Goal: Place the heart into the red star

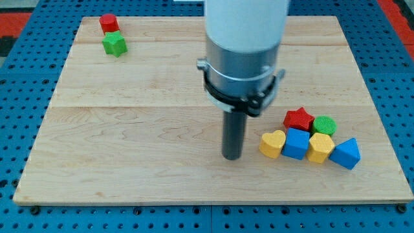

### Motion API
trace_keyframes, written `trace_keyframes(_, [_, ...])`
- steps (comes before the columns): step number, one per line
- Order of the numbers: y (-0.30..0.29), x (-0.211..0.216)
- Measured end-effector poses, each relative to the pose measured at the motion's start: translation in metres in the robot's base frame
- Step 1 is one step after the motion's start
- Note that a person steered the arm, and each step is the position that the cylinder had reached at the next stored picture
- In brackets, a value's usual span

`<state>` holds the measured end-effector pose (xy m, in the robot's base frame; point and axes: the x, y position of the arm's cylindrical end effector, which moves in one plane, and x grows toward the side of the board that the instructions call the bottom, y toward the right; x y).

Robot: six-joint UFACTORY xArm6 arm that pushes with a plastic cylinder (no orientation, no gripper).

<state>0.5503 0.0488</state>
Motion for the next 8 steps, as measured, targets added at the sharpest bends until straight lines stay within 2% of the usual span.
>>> trace_keyframes(1, [0.041,-0.015])
trace_keyframes(2, [0.043,-0.044])
trace_keyframes(4, [0.035,-0.057])
trace_keyframes(5, [0.070,-0.073])
trace_keyframes(6, [0.060,-0.073])
trace_keyframes(7, [0.038,-0.100])
trace_keyframes(8, [0.081,-0.128])
